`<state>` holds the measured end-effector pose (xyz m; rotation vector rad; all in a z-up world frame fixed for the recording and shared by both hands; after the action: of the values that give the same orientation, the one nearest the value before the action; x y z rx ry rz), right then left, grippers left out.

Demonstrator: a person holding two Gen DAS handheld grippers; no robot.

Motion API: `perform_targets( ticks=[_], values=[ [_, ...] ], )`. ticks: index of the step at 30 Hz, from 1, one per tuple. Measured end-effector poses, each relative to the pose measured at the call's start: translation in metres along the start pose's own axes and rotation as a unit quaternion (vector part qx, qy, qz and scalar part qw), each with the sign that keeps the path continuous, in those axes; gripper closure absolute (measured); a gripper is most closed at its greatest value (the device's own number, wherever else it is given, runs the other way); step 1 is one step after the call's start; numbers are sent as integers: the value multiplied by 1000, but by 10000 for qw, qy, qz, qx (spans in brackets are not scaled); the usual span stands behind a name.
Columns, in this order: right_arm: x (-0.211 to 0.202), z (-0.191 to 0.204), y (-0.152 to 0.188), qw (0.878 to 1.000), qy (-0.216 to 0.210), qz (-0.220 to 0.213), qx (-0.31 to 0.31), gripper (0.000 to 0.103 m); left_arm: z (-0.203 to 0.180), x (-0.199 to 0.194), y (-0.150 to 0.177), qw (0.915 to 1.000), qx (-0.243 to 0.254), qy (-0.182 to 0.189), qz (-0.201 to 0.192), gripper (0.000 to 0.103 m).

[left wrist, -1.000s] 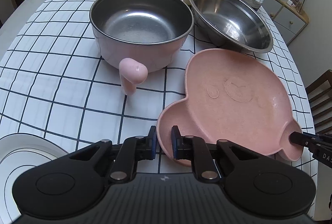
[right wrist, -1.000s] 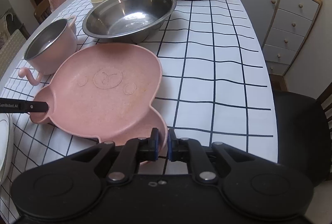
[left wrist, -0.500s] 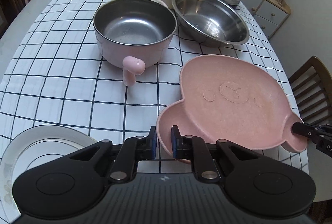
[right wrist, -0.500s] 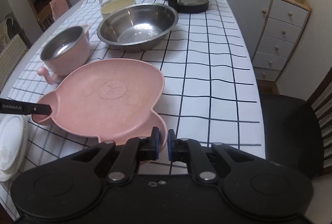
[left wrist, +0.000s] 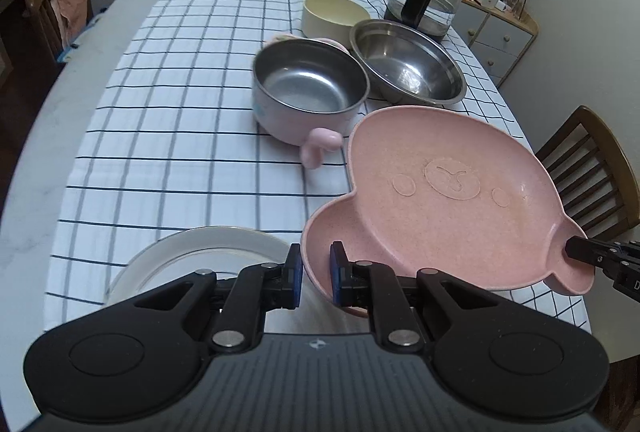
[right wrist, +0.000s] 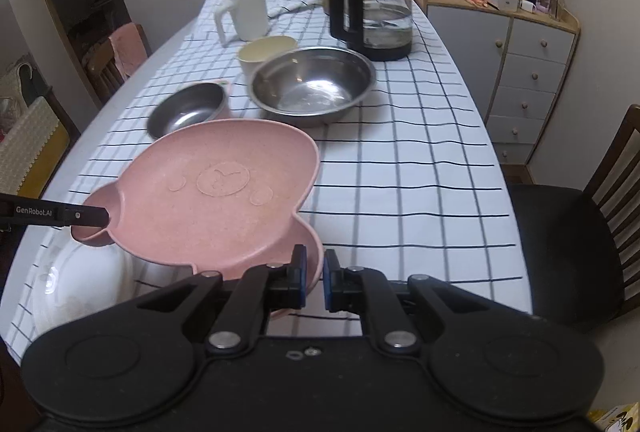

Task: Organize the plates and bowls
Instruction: 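Carry the pink plate with both grippers and lower it onto the white plates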

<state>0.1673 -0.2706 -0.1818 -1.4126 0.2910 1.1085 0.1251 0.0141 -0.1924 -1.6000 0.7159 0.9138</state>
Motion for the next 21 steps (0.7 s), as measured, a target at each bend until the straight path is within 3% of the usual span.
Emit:
perform_targets(
  ticks=[12,21],
  values=[
    [5,92,15,9993,-297,-72,-194,94,91,-35,34,9993,-261,-243,-85,90],
    [29,137,36,9983,-434,58,-380,94,132,-40,65,9987,-321,-399,-49,90]
  ],
)
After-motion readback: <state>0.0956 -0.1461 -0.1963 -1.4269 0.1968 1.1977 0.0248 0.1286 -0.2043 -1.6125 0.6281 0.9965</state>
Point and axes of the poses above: each gripper's, at about its wrist camera, not at the fingertips, and x roughly the way its jaws point, z to its left, y to its underside, the point moved 5 cm from there along x, roughly the way its jaws point, and after that the axes turned 7 degrees about -y, right-handed, at the moved point
